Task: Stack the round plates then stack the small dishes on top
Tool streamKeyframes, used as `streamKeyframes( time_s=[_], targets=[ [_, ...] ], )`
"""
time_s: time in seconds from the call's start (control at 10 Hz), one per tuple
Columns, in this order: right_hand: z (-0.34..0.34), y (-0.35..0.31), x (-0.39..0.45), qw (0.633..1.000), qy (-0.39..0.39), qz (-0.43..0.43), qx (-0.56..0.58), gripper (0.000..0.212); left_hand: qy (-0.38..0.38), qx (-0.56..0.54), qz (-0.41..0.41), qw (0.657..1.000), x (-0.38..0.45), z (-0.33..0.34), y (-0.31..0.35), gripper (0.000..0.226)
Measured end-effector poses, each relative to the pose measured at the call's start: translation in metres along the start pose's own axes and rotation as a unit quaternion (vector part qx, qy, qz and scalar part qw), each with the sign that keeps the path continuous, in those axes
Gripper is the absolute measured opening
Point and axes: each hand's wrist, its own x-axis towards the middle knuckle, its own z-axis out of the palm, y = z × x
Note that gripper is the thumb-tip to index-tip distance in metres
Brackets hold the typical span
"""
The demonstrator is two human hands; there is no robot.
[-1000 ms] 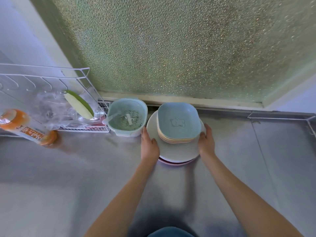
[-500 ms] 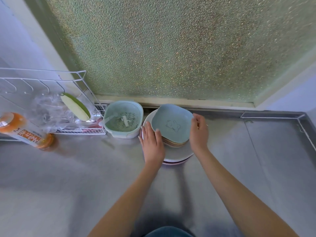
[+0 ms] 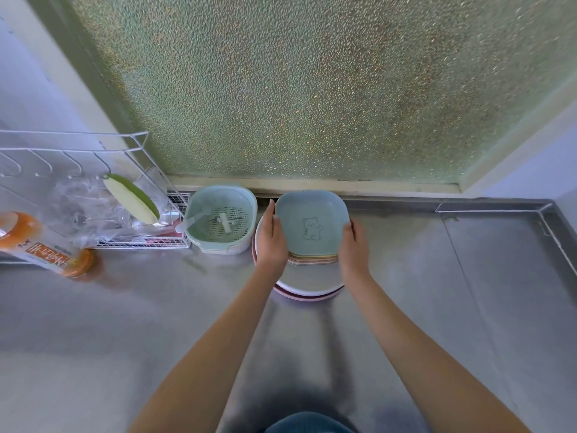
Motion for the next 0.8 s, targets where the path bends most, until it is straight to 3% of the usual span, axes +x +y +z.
streamKeyframes(
  time_s=[0.2,0.4,0.6,0.7,0.8],
  targets=[
    [0.005,-0.016,0.017,1.0,-0.019,0.023,-0.008,0.038,-0.016,-0.027,0.011,0.999,0.006,0.001,0.004,0.046],
    [0.003,0.0,0.005,1.0,0.021,0.004,-0.004,0.023,-0.011,-0.023,0.032,0.999,-0.003,0.005,-0.003,0.047],
    [0.0,-0.006,0.008,1.0,-0.001,0.007,-0.029,0.04,-0.016,-0.004,0.027,0.999,-0.004,0.007,0.003,0.046],
    [-0.007,-0.018,0.0,0.998,-0.035,-0.01,-0.048,0.041,-0.04,0.028,0.05,0.998,-0.014,-0.003,0.015,0.047],
    [-0.035,-0.05,0.001,0.997,0.032,-0.056,0.037,0.042,-0.017,0.055,0.182,0.982,-0.017,-0.03,0.048,0.049]
  ],
)
